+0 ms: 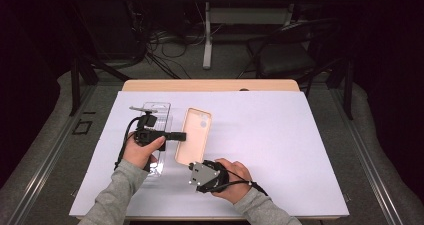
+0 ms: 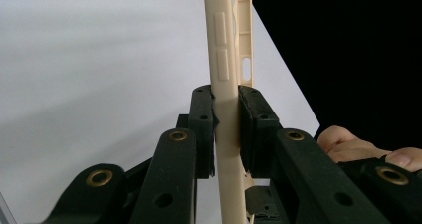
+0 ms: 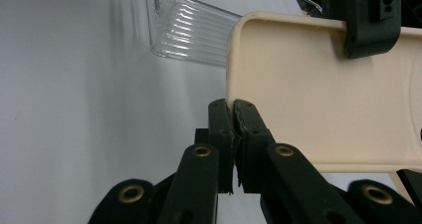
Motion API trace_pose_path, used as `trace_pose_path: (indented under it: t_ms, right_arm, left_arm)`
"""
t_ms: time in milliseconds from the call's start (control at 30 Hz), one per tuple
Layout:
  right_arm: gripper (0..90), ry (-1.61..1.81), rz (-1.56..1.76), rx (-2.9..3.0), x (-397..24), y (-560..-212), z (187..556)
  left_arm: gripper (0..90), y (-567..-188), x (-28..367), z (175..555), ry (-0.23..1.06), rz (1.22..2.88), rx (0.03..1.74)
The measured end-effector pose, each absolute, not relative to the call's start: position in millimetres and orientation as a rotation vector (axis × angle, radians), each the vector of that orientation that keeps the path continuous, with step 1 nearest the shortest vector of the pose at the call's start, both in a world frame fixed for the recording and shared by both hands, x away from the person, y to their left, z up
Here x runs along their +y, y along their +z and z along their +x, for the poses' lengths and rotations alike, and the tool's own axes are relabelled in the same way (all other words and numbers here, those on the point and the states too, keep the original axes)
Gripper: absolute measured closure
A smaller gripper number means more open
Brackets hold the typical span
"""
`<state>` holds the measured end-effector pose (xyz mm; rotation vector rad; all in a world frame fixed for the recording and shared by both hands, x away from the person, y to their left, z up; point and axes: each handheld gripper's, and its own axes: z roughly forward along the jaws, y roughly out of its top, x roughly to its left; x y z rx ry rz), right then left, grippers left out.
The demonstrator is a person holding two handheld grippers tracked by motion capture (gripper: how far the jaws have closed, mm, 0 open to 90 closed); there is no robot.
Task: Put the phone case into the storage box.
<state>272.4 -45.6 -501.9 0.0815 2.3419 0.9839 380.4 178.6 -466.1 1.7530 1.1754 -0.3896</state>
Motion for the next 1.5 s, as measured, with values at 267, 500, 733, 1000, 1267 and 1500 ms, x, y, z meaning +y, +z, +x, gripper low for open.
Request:
trace_pose_path:
  t_ms: [267,500,733,1000,1267,1500]
  right_arm:
    - [88.0,0.981,0.073,2.343,-45.6,-501.8,272.4]
    - [87.9,0.979,0.067,2.34,-45.6,-501.6,272.6]
    - [87.9,0.984,0.072,2.342,-45.6,-501.6,272.5]
    - [87.4,0.985,0.081,2.358,-45.7,-501.1,273.5]
    - [87.0,1.003,0.097,2.366,-45.4,-501.2,273.5]
    - [86.5,1.007,0.105,2.368,-45.5,-500.2,273.2]
  left_arm:
    - [79.5,-467.0,180.1,381.3,-0.419,1.729,1.187]
    - [79.9,-468.4,181.4,382.3,-0.438,1.719,1.189]
    - [80.2,-468.0,181.1,381.6,-0.442,1.71,1.185]
    - [80.4,-468.8,181.1,381.8,-0.449,1.71,1.187]
    - [80.6,-469.8,181.5,382.1,-0.462,1.705,1.18]
    - [80.6,-470.5,182.6,382.9,-0.477,1.696,1.179]
